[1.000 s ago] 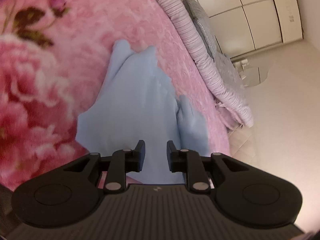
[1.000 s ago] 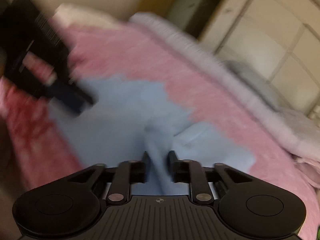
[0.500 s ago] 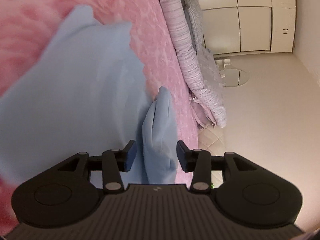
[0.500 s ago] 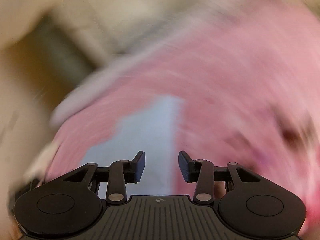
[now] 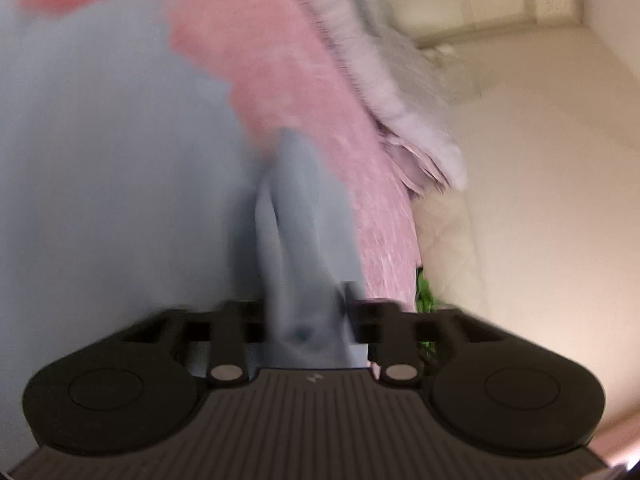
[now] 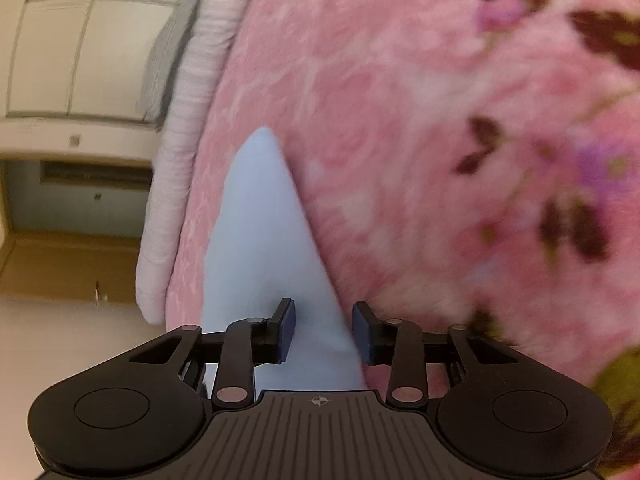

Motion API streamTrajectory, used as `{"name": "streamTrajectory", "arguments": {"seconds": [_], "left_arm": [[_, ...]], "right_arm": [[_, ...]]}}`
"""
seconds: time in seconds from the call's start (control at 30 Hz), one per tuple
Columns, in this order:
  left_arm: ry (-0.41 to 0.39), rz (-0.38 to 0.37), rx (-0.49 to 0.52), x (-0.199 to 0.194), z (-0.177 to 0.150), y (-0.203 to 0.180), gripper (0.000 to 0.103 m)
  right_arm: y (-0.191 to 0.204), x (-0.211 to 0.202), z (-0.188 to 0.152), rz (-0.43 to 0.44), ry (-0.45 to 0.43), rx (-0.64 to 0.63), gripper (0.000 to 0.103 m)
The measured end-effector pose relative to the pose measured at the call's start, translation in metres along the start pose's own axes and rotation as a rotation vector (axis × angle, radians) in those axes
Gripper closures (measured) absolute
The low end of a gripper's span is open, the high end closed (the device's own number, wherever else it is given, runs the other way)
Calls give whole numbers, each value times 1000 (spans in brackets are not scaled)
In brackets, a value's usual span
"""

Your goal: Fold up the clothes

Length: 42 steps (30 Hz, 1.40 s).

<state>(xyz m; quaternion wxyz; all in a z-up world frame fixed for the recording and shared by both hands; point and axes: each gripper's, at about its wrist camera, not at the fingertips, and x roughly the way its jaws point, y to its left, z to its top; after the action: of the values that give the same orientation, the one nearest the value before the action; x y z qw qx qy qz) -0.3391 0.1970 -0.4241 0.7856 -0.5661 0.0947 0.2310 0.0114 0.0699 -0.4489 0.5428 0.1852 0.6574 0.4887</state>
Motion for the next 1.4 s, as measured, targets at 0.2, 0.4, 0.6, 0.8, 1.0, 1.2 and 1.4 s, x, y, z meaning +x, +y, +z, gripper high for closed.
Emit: {"name": "streamTrajectory", "arguments": {"seconds": [0.2,0.4,0.6,0.8,1.0,1.2,1.4], "left_arm": [[-184,60,188,-78,-18,-8,95],[-207,161,-20,-114,-31,63,94],[-199,76,-104,-112,-26,71,88],[-196,106,-6,-121,-19,64,96],[-247,178,150,-155,-31,44,97],[-217,225,74,-150,-39,75,96],[-178,209,4,-151,-28,81,90]], "right_arm": [[57,5,-47,37,45,-379,68],[99,42,-104,-21,136,-674,68],[96,14,-101,-85,20,-749,68],[68,27,-56,-267,44,-616,68],[89,45,-91,-260,55,-777,71],[93,54,-111,-264,65,-858,73],[106,56,-111,-282,113,-1018,73]]}}
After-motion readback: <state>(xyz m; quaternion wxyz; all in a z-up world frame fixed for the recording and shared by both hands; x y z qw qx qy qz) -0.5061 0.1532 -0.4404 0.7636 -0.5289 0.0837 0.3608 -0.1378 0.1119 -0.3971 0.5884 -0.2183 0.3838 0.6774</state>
